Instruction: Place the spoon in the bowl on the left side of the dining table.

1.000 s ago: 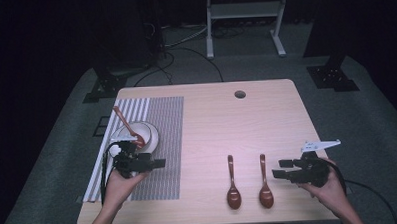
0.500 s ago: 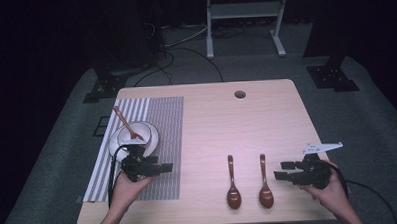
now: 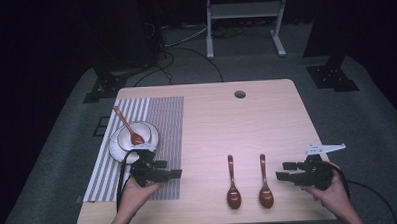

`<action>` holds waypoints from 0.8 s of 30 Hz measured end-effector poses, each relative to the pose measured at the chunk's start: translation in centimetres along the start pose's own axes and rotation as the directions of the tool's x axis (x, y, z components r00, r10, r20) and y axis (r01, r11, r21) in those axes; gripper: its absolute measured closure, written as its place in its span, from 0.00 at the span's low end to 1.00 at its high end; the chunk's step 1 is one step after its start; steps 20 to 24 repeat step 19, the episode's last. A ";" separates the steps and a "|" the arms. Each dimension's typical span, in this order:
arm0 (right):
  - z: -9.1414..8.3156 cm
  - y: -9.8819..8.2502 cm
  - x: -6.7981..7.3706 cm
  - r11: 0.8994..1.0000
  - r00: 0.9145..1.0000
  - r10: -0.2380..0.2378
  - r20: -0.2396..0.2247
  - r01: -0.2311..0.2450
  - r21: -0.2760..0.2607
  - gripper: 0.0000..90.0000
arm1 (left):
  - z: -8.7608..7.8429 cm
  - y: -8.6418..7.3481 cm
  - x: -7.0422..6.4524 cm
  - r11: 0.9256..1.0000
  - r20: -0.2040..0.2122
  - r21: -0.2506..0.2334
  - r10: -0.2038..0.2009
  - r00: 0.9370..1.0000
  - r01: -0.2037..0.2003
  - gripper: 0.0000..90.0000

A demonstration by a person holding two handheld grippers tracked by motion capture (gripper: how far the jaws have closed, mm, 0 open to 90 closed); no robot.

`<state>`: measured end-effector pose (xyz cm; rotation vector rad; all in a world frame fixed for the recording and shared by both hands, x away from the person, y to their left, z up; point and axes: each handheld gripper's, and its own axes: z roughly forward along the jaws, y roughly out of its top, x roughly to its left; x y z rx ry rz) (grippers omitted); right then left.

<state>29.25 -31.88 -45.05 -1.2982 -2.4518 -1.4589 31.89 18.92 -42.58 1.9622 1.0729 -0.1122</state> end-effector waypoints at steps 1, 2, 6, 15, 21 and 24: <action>0.0 0.0 0.0 1.000 1.000 0.001 0.000 -0.001 0.000 0.39 | 0.1 -0.1 -0.2 1.000 0.012 -0.001 0.000 1.000 0.000 0.10; 0.0 -0.1 0.0 1.000 1.000 0.002 0.001 -0.002 -0.002 0.39 | 0.3 -0.2 -0.4 1.000 0.018 0.002 0.003 1.000 -0.003 0.10; -0.1 -0.2 0.0 1.000 1.000 0.003 0.000 -0.003 -0.004 0.39 | 0.8 -0.7 -1.0 1.000 0.031 0.011 0.009 0.999 -0.010 0.10; -0.5 -0.4 -0.1 1.000 1.000 0.007 0.005 -0.007 -0.011 0.39 | 1.5 -1.4 -1.4 1.000 0.064 0.020 0.000 0.998 -0.001 0.10; -0.5 -0.4 -0.1 1.000 1.000 0.009 0.006 -0.009 -0.011 0.39 | 1.6 -1.5 -1.6 1.000 0.067 0.024 0.003 0.998 -0.005 0.10; -0.5 -0.4 -0.1 1.000 1.000 0.009 0.006 -0.009 -0.011 0.39 | 1.6 -1.5 -1.6 1.000 0.067 0.024 0.003 0.998 -0.005 0.10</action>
